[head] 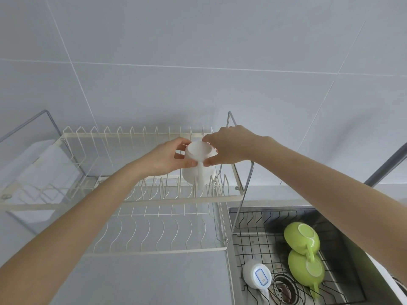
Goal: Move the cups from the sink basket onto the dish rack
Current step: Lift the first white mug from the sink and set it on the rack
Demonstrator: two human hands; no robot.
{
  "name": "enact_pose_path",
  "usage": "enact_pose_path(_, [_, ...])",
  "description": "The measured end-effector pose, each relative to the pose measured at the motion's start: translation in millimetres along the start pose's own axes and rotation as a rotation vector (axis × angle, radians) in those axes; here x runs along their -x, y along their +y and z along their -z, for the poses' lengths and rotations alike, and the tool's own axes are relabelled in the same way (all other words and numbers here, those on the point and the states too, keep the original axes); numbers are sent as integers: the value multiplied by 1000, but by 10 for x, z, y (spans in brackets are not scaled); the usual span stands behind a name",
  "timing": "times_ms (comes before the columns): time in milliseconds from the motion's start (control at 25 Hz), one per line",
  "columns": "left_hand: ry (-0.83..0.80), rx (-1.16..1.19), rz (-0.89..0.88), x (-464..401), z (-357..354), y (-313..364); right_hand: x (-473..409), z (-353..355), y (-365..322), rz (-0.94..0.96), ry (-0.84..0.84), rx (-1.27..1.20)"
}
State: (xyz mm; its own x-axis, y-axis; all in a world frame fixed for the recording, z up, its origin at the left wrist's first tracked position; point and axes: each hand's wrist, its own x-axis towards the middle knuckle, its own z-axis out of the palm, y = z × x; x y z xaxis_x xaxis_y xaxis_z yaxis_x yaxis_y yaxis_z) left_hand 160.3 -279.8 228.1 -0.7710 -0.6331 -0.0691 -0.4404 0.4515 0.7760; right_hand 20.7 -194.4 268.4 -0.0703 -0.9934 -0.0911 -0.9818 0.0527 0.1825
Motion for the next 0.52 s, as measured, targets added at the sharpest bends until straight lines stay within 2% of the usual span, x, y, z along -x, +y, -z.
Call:
enact_pose_path(200, [-30,-30,23,18,-1,5,3,4,-2,-1,-37,27])
enact_pose_path(320, [-37,-111,52,84,47,70,46,63,-6,8,-52,-46])
enact_pose_path(520, [110,-546,-33,323,159,425,343,296,73,41,31,-51])
